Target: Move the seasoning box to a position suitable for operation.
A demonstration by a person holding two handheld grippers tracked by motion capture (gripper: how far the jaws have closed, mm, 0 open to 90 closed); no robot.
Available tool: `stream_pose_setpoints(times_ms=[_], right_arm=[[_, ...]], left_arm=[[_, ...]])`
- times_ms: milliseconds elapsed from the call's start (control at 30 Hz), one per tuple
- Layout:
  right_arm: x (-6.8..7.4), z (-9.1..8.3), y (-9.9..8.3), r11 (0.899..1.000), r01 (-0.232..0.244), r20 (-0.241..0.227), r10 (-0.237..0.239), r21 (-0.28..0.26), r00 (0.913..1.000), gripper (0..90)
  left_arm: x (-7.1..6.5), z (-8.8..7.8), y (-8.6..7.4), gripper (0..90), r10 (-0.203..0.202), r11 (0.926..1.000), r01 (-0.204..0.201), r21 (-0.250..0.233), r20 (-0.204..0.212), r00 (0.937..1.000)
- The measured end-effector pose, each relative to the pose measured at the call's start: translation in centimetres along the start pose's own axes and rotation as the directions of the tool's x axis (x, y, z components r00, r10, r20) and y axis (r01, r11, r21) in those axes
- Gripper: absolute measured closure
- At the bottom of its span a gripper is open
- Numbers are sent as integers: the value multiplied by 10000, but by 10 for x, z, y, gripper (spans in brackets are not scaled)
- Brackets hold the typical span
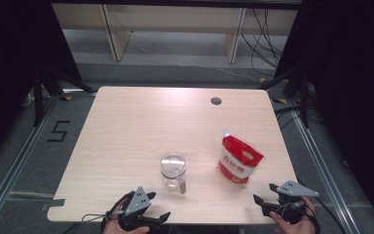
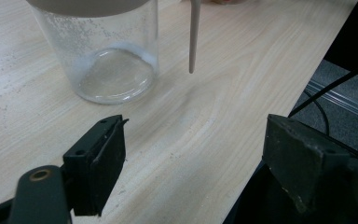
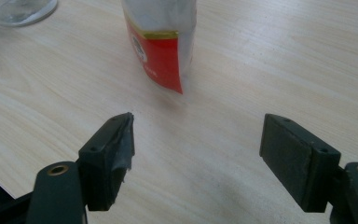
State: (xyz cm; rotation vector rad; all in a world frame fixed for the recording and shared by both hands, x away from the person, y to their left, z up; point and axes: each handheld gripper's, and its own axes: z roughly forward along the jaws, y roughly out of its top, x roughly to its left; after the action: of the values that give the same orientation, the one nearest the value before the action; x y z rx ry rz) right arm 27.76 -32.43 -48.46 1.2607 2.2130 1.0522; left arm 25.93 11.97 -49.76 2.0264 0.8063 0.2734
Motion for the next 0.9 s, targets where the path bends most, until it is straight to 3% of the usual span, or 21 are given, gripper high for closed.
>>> stream_pose_setpoints(times_ms=[300,333,500,567,600,733,833,900], right_arm=[[1,1,0,10000,47,-51,-46,63,10000,273],[4,1,0,9995,-278,33,278,157,9996,272],[3,1,0,9997,-164,83,163,192,9998,272],[4,1,0,9994,-225,47,223,270,9997,272],[0,2,0,9998,111,5,-111,135,9999,272],[1,3,0,10000,18,-33,-18,95,10000,272],[1,3,0,9999,130,-54,-129,108,9999,272],[0,2,0,9996,177,-34,-176,204,9998,272]], left_arm=[[4,-1,1,208,221,9997,-220,73,-146,9996],[3,0,2,212,118,9999,-118,2,-186,9998],[2,2,4,225,-113,9998,112,-175,-60,9999],[1,5,6,262,-101,9998,101,-171,-37,9999],[0,7,9,277,64,9999,-64,-108,-23,10000],[-2,14,11,322,5,9998,-2,-215,149,9999],[0,20,13,371,339,9994,-339,-65,68,9994],[-2,25,15,400,184,9992,-180,-346,113,9998]])
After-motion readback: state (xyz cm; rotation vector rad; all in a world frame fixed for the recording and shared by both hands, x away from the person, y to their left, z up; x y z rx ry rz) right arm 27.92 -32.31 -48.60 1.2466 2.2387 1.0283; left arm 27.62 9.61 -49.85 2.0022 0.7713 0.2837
